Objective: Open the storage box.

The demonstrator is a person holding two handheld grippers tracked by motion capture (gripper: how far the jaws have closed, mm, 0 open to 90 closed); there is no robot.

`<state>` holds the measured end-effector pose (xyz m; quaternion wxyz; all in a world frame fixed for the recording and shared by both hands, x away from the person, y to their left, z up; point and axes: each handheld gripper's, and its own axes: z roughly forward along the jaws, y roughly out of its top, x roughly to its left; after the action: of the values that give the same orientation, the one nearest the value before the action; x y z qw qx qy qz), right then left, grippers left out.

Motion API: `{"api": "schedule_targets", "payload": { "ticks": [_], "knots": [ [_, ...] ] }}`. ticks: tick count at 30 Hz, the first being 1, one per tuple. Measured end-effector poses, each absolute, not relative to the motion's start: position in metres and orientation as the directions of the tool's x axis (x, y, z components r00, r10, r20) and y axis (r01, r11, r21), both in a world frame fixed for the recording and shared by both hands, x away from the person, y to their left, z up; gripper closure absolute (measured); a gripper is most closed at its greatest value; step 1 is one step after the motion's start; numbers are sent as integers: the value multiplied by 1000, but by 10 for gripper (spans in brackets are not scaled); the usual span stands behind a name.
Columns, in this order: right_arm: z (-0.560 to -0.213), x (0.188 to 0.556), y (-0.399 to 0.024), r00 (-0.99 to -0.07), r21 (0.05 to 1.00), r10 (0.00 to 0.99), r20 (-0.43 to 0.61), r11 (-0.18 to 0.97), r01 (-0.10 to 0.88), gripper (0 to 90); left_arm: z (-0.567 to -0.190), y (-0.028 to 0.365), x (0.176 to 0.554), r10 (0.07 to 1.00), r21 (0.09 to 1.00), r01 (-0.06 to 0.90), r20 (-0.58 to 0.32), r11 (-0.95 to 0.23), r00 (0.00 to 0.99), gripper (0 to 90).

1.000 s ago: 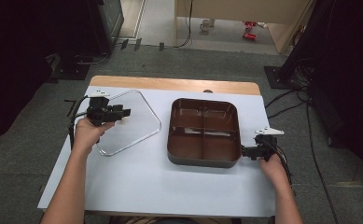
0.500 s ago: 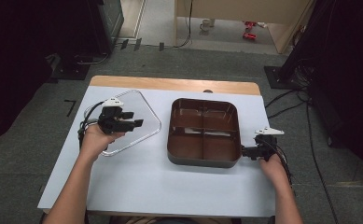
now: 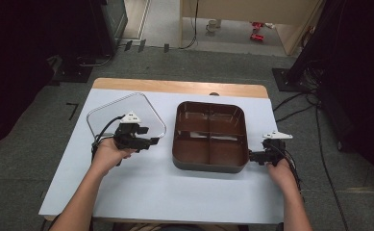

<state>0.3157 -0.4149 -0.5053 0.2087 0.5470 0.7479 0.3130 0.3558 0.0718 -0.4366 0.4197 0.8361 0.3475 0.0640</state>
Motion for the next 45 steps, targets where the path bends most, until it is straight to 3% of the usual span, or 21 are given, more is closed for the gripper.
{"api": "schedule_targets", "payload": {
  "ticks": [23,30,34,40,45],
  "knots": [
    [-505,316,-415,-314,696,949,30,206,687,0,-484,30,334,522,637,467,-117,-613,845,287],
    [-505,316,-415,-314,696,949,31,205,688,0,-487,28,332,516,658,454,-113,-601,849,239],
    [-505,316,-415,-313,695,949,31,204,689,0,-490,24,326,518,667,440,-94,-602,850,140],
    [-505,316,-415,-313,695,949,32,204,689,0,-497,20,315,532,695,384,-3,-608,847,124],
    [-505,316,-415,-314,696,949,31,205,688,0,-498,20,314,536,704,385,-7,-596,844,119]
  ]
}}
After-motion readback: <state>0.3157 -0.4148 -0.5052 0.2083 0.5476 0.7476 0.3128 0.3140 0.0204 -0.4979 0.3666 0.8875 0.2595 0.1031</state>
